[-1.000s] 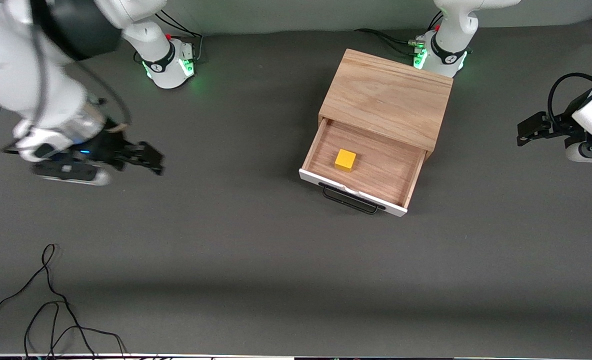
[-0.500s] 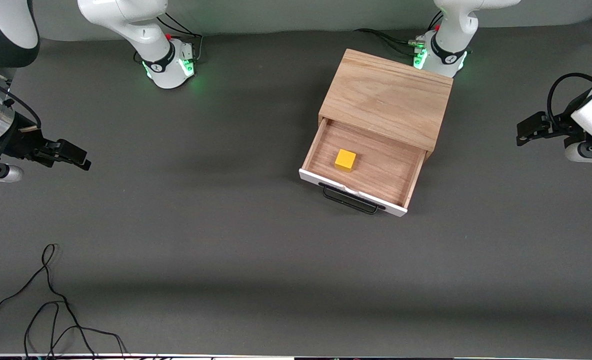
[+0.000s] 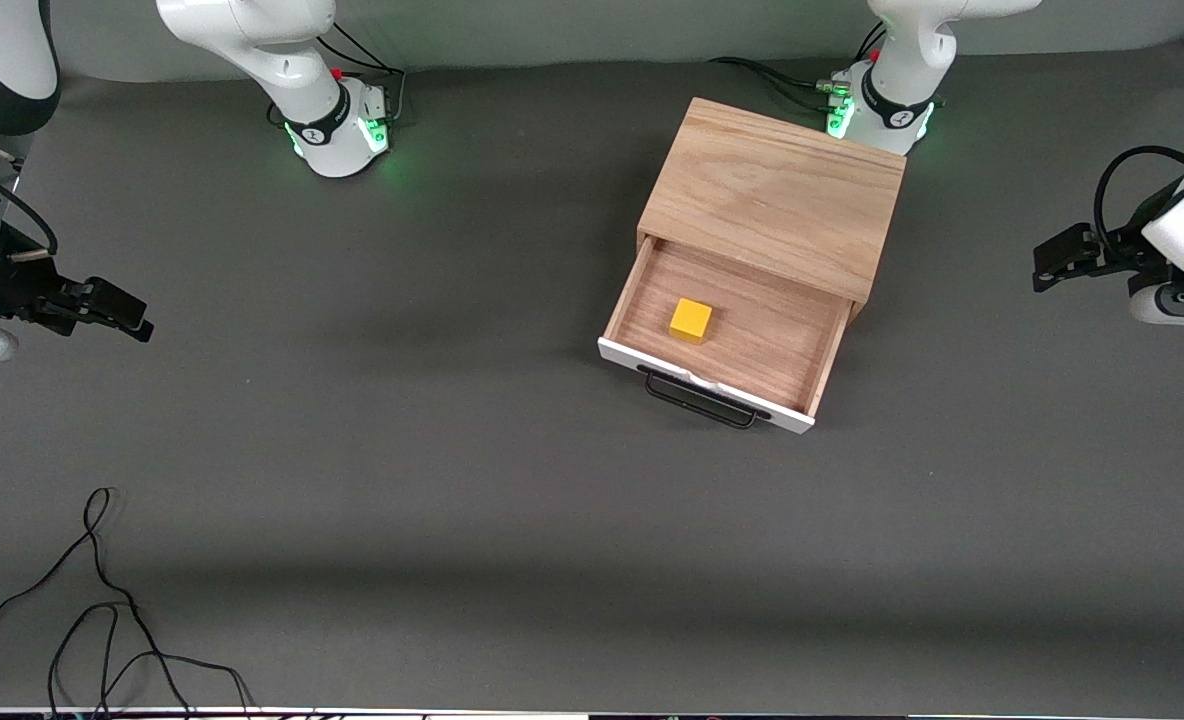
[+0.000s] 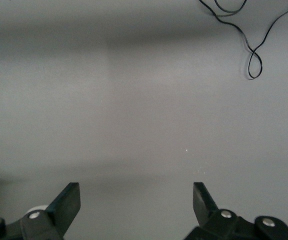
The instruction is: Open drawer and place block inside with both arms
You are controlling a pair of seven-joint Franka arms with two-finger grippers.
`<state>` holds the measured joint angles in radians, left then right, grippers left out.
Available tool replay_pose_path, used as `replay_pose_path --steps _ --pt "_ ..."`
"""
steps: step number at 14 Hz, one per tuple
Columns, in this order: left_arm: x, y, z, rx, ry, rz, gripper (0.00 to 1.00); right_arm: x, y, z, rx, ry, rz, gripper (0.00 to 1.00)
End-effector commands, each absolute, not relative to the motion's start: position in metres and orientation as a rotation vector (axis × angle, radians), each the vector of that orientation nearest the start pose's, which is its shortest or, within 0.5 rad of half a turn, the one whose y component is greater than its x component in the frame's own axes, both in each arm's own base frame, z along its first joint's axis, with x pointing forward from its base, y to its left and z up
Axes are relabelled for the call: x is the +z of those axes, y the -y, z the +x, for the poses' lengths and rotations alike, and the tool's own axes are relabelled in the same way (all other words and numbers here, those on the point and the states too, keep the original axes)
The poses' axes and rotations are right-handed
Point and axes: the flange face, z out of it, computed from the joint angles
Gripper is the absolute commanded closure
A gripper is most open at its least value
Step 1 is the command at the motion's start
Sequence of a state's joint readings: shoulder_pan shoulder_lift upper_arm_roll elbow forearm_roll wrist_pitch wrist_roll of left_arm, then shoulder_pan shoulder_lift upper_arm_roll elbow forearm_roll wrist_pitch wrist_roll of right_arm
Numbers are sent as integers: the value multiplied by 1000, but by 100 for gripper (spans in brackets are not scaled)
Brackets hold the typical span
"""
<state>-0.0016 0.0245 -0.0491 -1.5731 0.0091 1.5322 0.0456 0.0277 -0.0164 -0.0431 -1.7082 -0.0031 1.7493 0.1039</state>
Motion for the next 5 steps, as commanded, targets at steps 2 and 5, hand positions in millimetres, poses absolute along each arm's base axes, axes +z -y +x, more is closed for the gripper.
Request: replay_pose_path --steps 2,5 --pt "609 29 553 110 -180 -3125 0 600 0 578 -66 -75 -3155 0" --pt "608 28 553 113 -180 -3125 0 596 -2 581 -47 -73 -3154 0"
